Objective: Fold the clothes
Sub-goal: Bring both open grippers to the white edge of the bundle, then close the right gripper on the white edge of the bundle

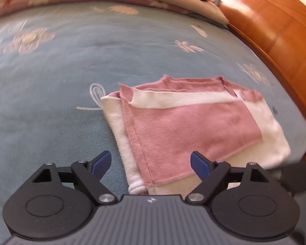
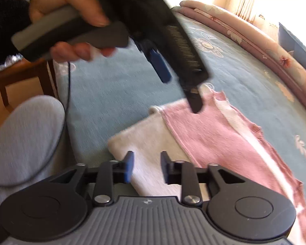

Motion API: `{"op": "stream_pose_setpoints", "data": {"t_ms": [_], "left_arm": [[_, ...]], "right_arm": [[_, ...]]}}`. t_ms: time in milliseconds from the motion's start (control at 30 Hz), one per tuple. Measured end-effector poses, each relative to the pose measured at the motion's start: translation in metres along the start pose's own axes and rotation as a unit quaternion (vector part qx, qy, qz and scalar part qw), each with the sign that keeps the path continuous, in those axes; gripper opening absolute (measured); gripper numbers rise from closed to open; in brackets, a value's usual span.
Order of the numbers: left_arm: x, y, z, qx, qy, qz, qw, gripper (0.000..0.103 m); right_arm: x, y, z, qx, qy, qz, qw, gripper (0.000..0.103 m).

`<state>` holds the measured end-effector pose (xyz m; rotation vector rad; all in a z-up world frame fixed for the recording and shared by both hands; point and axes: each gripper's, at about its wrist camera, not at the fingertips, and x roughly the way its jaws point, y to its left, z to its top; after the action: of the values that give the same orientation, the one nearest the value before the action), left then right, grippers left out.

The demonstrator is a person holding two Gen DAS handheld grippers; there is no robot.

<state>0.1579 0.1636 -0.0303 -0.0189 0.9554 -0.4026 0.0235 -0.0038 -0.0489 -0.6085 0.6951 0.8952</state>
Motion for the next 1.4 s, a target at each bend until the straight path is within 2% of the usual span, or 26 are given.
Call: {"op": "stream_pose_setpoints", "data": {"t_ms": [67, 167, 233, 333, 400, 467, 600, 667, 767, 833, 933, 1000, 1133, 1233, 1333, 1400], "left_arm": [[-0.009, -0.011, -0.005, 0.060, 0.002, 0.018, 0.9980, 0.085], [-0.022, -0.025, -0.011, 0.143, 0.009, 0.047, 0.9886, 0.085], [-0.031, -0.036, -0.012, 0.201, 0.014, 0.058, 0.9778, 0.085], [-0.045, -0.051, -0.013, 0.286, 0.020, 0.073, 0.9553, 0.085], [-0.049, -0.059, -0.018, 0.319, 0.014, 0.067, 0.9452, 0.086], [-0.042, -0.063, -0.026, 0.320, 0.015, 0.056, 0.9457, 0.087], [-0.019, -0.064, -0.042, 0.288, 0.037, 0.038, 0.9562, 0.087], [-0.011, -0.059, -0.045, 0.246, 0.049, 0.028, 0.9677, 0.087], [-0.006, -0.037, -0.043, 0.123, 0.067, -0.015, 0.9901, 0.087], [-0.005, -0.018, -0.044, 0.031, 0.074, -0.037, 0.9961, 0.087], [-0.006, 0.006, -0.049, -0.084, 0.073, -0.051, 0.9925, 0.087], [-0.004, 0.016, -0.051, -0.130, 0.073, -0.051, 0.9875, 0.087], [0.005, 0.024, -0.056, -0.181, 0.089, -0.044, 0.9785, 0.087], [0.012, 0.025, -0.061, -0.210, 0.100, -0.065, 0.9705, 0.087], [0.018, 0.025, -0.067, -0.240, 0.106, -0.092, 0.9605, 0.087], [0.020, 0.024, -0.069, -0.253, 0.103, -0.103, 0.9566, 0.087]], "right_arm": [[-0.003, -0.003, -0.005, 0.006, 0.006, -0.004, 1.000, 0.037], [-0.007, -0.010, -0.012, 0.028, 0.014, -0.008, 0.999, 0.037], [-0.011, -0.013, -0.011, 0.033, 0.008, -0.005, 0.999, 0.037], [-0.018, -0.010, -0.010, 0.026, -0.006, -0.003, 1.000, 0.037], [-0.018, -0.008, -0.007, 0.026, -0.014, 0.000, 1.000, 0.037], [-0.015, -0.004, -0.008, 0.022, -0.015, -0.001, 1.000, 0.037], [-0.009, 0.007, -0.011, 0.007, -0.009, -0.009, 1.000, 0.037], [-0.006, 0.012, -0.013, 0.000, -0.006, -0.012, 1.000, 0.037], [-0.004, 0.014, -0.015, -0.004, -0.007, -0.012, 1.000, 0.037], [0.000, 0.016, -0.014, -0.011, -0.010, -0.020, 1.000, 0.037], [0.008, 0.025, -0.011, -0.042, -0.011, -0.043, 0.998, 0.040], [0.013, 0.033, -0.012, -0.073, -0.010, -0.055, 0.996, 0.045], [0.024, 0.051, -0.014, -0.130, -0.003, -0.080, 0.988, 0.046], [0.032, 0.064, -0.016, -0.174, -0.003, -0.115, 0.978, 0.052], [0.033, 0.072, -0.018, -0.210, -0.010, -0.142, 0.967, 0.052], [0.030, 0.071, -0.018, -0.211, -0.015, -0.148, 0.966, 0.052]]}}
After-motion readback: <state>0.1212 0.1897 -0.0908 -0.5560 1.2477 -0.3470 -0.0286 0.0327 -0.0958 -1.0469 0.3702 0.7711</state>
